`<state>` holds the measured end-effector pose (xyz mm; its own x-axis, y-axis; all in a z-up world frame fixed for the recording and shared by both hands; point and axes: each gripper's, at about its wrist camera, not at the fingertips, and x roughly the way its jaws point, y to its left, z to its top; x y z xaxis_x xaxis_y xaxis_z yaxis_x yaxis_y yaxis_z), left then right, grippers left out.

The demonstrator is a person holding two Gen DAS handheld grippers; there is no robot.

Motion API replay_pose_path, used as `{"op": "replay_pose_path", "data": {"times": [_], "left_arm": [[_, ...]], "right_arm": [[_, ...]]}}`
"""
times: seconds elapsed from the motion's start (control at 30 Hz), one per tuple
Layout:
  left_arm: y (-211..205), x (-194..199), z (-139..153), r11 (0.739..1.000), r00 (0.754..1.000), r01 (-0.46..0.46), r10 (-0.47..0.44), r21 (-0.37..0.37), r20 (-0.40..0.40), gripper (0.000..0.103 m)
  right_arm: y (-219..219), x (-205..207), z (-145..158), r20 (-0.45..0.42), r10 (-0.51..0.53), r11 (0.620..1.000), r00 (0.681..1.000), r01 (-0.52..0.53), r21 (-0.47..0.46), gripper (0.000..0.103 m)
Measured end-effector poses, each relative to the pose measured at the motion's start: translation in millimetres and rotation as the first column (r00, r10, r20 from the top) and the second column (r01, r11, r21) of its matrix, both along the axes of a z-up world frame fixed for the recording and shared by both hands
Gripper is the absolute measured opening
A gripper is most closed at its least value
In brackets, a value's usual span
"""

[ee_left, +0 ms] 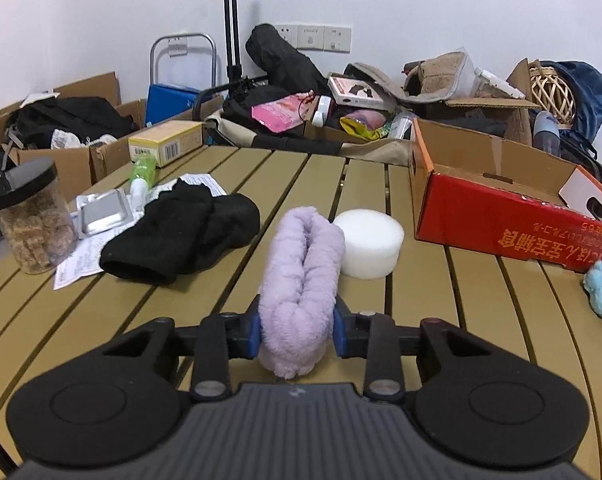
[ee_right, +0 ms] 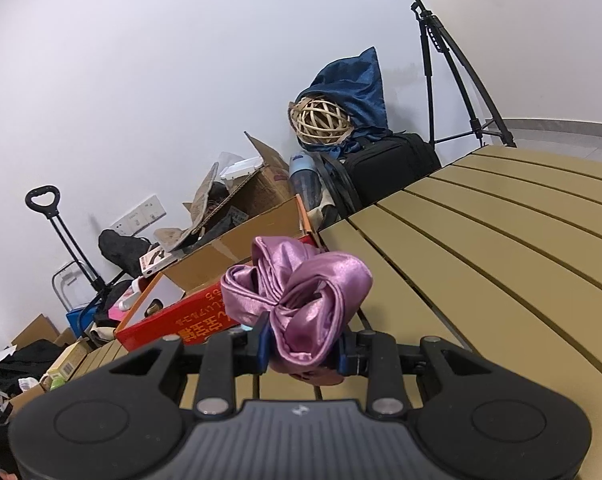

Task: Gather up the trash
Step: 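Grasp the lilac fuzzy sock with the left gripper while the right gripper holds the scrunchie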

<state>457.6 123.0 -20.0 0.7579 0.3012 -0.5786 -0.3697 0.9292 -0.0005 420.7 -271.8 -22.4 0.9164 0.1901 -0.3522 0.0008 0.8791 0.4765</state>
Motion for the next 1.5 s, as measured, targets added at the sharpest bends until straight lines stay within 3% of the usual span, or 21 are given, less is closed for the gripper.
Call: {"op": "replay_pose_path", "data": {"times": [0.23, 0.8, 1.17, 1.5], "left_arm": [[-12, -20, 11, 1.000, 1.000, 0.010, -0.011, 0.029, 0.020, 0.033], [-52, -95, 32, 0.993, 0.988, 0.116, -0.113, -0.027, 0.110, 0.033], [-83, -157, 45, 0.986, 0.973, 0.169, -0.166, -0.007, 0.163, 0.033], [-101, -213, 45, 0.979, 0.968, 0.202, -0.197, -0.017, 0.157, 0.033]], "right_arm": [[-1, -5, 4, 0.010, 0.032, 0.999, 0.999, -0.032, -0.009, 0.029], [3, -27, 11, 0.022, 0.123, 0.987, 0.992, -0.120, -0.105, 0.029], [-1, -70, 21, 0.070, 0.222, 0.964, 0.973, -0.208, -0.163, 0.029], [6, -123, 26, 0.115, 0.308, 0.937, 0.944, -0.280, -0.206, 0.029]]}}
